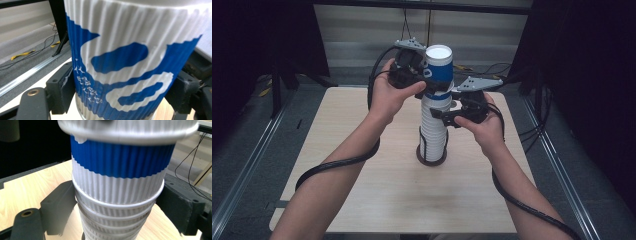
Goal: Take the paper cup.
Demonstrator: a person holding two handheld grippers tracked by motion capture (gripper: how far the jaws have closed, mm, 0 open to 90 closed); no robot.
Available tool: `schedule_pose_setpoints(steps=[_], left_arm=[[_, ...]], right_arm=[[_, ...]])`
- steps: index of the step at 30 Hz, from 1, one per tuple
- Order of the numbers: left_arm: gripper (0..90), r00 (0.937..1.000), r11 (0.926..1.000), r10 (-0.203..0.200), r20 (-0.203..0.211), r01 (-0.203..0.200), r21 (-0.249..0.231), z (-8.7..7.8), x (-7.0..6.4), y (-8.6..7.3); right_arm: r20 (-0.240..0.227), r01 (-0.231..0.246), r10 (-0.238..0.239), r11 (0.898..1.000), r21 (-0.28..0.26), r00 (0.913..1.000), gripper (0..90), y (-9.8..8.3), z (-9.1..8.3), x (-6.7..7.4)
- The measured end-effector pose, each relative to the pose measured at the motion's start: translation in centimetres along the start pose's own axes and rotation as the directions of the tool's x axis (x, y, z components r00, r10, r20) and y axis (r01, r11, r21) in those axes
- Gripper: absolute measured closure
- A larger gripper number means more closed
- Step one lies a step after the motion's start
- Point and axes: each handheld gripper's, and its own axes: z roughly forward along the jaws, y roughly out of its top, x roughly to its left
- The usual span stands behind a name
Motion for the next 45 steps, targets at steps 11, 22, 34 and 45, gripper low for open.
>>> schedule_pose_setpoints(steps=[11, 22, 34, 45], left_arm=[[21.2, 1.0, 1.0, -0.002, 0.001, 0.002, -0.006, -0.8, 0.0, 0.9], [21.3, 0.9999, 0.9997, -0.011, -0.004, 0.011, -0.02, -1.5, 0.1, 1.9], [21.3, 0.9999, 0.9997, 0.011, -0.004, -0.012, -0.019, -2.3, -0.2, 2.9], [21.3, 0.9998, 0.9997, 0.018, -0.005, -0.018, -0.015, -3.4, -0.5, 3.7]], right_arm=[[-0.001, 0.002, -0.002, 1.0, 0.001, 1.0, 15.9, 0.0, 0.0, 0.0], [-0.001, 0.004, -0.004, 1.0, 0.007, 1.0, 15.9, 0.1, 0.1, 0.0], [-0.004, 0.001, -0.001, 1.0, 0.007, 1.0, 15.8, 0.0, 0.1, -0.1], [-0.011, -0.003, 0.003, 1.0, 0.009, 0.9999, 15.8, 0.0, 0.1, -0.2]])
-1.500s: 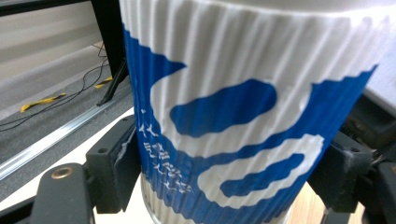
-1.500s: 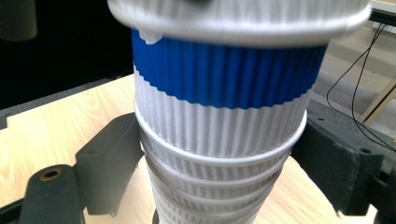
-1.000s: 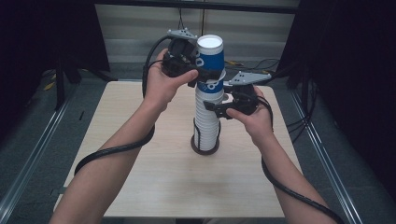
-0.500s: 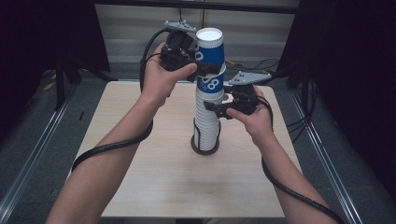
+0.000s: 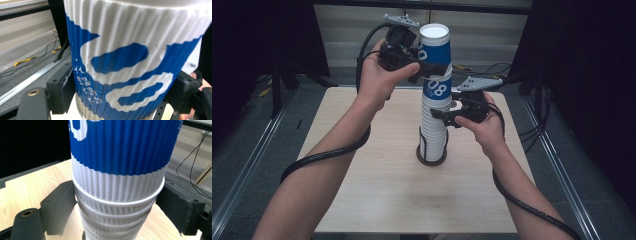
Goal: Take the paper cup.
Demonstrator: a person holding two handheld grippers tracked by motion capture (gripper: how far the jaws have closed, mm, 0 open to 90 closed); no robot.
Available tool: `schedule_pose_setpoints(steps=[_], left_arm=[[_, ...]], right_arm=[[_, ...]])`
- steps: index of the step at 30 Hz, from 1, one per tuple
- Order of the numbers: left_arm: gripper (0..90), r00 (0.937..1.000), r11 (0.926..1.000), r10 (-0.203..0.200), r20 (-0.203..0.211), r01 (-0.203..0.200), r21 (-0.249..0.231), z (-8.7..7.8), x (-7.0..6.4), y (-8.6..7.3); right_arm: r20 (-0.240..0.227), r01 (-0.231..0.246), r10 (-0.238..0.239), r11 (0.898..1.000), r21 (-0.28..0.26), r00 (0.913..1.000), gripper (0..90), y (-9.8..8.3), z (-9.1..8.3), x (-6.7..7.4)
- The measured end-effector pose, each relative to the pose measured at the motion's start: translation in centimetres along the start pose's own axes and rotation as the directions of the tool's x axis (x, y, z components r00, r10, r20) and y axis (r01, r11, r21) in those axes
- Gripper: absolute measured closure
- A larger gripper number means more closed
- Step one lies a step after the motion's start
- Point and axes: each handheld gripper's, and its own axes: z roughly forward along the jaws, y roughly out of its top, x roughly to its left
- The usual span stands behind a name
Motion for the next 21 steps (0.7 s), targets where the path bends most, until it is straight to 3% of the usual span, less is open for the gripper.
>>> schedule_pose_setpoints(steps=[21], left_arm=[[21.4, 0.9998, 0.9999, -0.014, -0.016, 0.014, -0.008, -2.5, 0.6, -1.5]], right_arm=[[-0.008, -0.002, 0.002, 1.0, 0.006, 1.0, 15.8, -0.1, 0.0, -0.2]])
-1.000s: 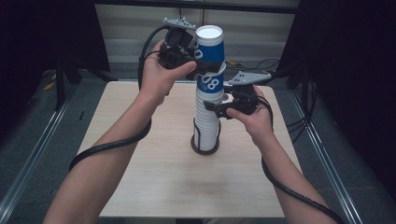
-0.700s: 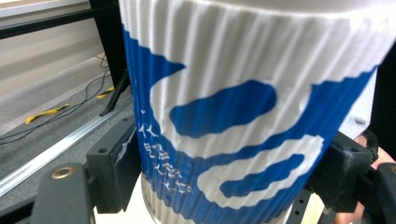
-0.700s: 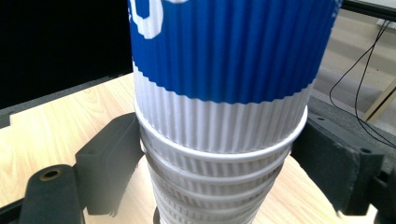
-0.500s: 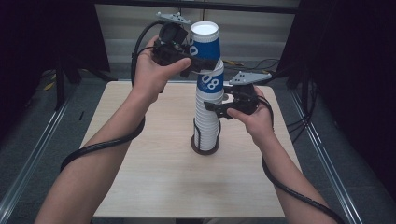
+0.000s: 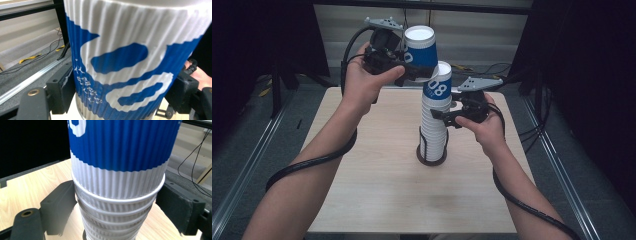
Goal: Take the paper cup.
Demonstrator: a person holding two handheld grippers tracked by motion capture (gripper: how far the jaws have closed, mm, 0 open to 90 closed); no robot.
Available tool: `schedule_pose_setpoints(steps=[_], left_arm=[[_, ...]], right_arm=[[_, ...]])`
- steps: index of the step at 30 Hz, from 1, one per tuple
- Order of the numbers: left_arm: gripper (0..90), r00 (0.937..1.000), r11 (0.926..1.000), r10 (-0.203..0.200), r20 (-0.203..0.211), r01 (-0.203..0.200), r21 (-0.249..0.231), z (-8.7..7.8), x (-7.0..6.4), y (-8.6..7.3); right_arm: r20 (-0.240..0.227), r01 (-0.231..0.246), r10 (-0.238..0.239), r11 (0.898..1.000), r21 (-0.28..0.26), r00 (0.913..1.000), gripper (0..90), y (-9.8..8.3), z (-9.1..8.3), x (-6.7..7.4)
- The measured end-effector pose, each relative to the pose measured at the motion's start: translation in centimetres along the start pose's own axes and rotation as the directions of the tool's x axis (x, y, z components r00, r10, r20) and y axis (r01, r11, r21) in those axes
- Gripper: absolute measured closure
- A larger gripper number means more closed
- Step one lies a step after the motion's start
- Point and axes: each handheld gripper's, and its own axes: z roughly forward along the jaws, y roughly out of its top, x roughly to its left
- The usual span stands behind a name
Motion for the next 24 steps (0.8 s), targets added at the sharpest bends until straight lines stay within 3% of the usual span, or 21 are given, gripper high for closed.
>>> schedule_pose_setpoints(steps=[24], left_arm=[[21.4, 0.9992, 0.999, -0.034, -0.023, 0.033, -0.031, -2.9, 1.2, -2.4]], right_arm=[[-0.002, -0.01, 0.01, 1.0, 0.008, 0.9999, 15.7, -0.2, 0.0, 0.0]])
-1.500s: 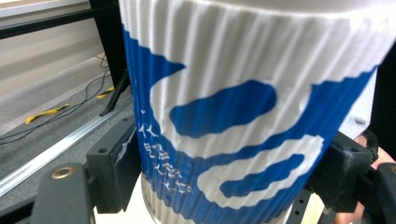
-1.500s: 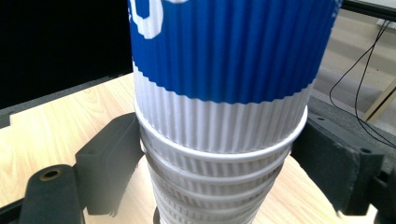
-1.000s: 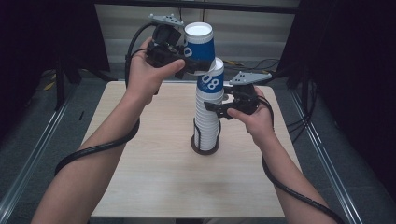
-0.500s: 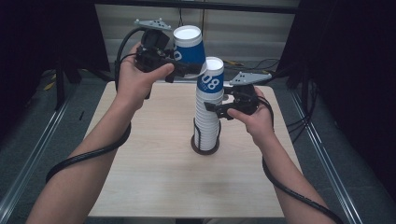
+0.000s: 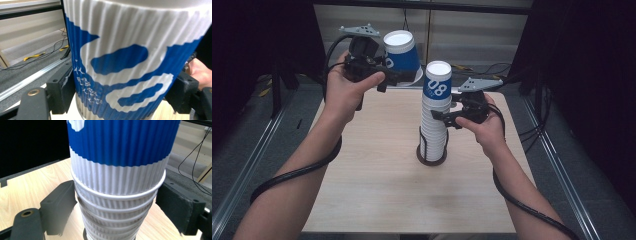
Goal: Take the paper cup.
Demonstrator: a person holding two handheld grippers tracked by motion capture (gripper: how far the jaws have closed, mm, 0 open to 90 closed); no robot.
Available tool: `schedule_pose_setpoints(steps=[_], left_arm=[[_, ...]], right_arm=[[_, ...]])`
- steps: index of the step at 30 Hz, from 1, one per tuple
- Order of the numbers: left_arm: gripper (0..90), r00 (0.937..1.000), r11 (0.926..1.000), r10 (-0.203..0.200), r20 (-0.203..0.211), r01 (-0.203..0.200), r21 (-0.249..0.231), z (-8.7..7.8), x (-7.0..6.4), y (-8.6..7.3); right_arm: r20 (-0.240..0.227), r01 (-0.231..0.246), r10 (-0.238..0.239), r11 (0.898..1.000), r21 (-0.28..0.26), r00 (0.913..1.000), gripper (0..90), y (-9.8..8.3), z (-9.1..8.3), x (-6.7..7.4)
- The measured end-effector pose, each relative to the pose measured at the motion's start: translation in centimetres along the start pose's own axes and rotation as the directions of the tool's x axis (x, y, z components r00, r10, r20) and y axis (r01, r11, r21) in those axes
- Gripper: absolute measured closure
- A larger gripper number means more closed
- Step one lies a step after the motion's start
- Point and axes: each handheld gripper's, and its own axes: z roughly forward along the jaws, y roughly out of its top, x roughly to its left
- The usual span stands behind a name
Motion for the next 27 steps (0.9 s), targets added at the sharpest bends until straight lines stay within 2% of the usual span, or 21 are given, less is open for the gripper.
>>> schedule_pose_setpoints(steps=[16, 23, 27], left_arm=[[21.4, 0.9997, 0.9995, -0.025, -0.003, 0.025, 0.019, 0.2, 1.0, -3.2], [21.4, 0.9995, 0.999, -0.032, -0.008, 0.032, 0.033, 0.4, 1.4, -4.5], [21.4, 0.9994, 0.9986, -0.032, -0.01, 0.033, 0.043, 0.3, 1.6, -4.9]], right_arm=[[-0.009, -0.029, 0.029, 1.0, -0.01, 0.9995, 15.2, -0.3, 0.1, -0.1], [-0.014, -0.019, 0.019, 1.0, -0.012, 0.9997, 13.1, -0.5, 0.1, 0.0], [-0.01, -0.015, 0.015, 0.999, -0.031, 0.9998, 12.4, -0.6, 0.0, 0.1]])
